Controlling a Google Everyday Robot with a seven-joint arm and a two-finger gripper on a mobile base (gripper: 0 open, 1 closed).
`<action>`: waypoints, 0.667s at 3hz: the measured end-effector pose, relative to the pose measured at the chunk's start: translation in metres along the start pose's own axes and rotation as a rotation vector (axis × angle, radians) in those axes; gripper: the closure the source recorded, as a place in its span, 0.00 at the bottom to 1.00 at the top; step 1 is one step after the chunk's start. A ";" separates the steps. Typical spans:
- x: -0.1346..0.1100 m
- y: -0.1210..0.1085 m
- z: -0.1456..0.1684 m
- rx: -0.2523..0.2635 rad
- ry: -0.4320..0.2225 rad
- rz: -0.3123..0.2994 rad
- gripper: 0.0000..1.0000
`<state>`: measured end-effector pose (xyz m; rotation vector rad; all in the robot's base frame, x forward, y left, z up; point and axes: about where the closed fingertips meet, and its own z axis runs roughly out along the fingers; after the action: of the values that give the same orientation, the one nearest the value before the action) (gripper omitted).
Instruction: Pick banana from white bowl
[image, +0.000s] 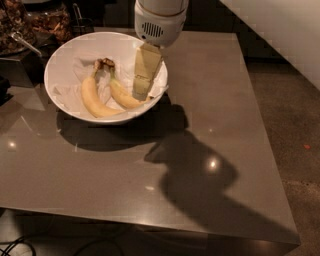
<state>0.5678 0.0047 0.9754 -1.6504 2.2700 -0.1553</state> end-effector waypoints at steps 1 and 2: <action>-0.020 0.009 0.010 -0.101 -0.041 -0.034 0.00; -0.040 0.016 0.021 -0.188 -0.066 -0.065 0.07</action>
Offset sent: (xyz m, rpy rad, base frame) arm 0.0000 0.0624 -0.0273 0.1063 0.2717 0.1795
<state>0.5715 0.0495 0.9589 -1.7952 2.2410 0.0996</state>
